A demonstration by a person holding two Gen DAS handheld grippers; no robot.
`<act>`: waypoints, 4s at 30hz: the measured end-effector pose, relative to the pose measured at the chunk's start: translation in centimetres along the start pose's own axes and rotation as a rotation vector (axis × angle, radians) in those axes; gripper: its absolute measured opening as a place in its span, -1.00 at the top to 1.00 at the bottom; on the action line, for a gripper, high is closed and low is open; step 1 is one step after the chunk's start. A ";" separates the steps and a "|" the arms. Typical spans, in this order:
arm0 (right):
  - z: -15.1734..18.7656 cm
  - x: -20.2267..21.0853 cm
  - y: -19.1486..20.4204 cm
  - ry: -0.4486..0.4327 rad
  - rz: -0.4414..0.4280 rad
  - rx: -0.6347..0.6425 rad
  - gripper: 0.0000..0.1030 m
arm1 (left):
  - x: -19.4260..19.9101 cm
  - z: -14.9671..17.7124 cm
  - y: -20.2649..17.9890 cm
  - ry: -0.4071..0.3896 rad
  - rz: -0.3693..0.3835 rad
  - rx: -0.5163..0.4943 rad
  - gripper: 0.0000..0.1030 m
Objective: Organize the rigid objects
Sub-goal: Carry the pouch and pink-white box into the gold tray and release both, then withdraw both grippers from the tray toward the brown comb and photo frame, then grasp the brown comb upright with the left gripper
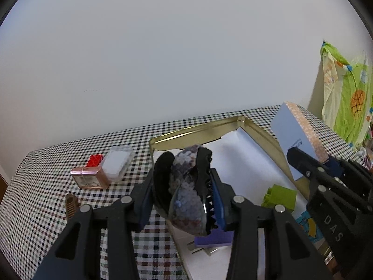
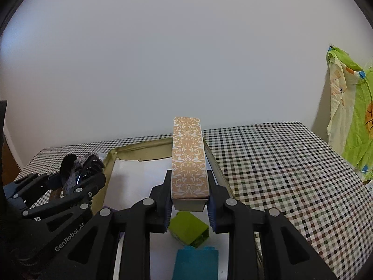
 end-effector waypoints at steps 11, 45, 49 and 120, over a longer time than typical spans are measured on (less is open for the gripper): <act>0.3 -2.2 -1.4 0.082 0.021 0.020 0.47 | -1.7 0.4 -1.5 0.064 -0.023 -0.051 0.17; 0.2 2.1 -5.2 -0.137 0.027 -0.191 -0.63 | -0.3 -1.0 0.3 0.017 -0.047 0.044 -0.99; 0.3 2.7 -4.9 -0.172 0.046 -0.183 -0.63 | 0.6 -0.7 0.6 -0.002 -0.042 0.048 -0.99; 1.6 2.0 12.3 -0.236 0.086 -0.034 -0.64 | -0.6 4.6 22.5 0.072 -0.271 0.372 -0.99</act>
Point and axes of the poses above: each gripper's, at about its wrist camera, not at the fingertips, and x roughly against the way its jaws point, y to its left, z to its underside, the point moved 1 cm from there along -x, roughly the way its jaws point, and after that the axes turned 5 degrees about x, right-handed, at the moved point
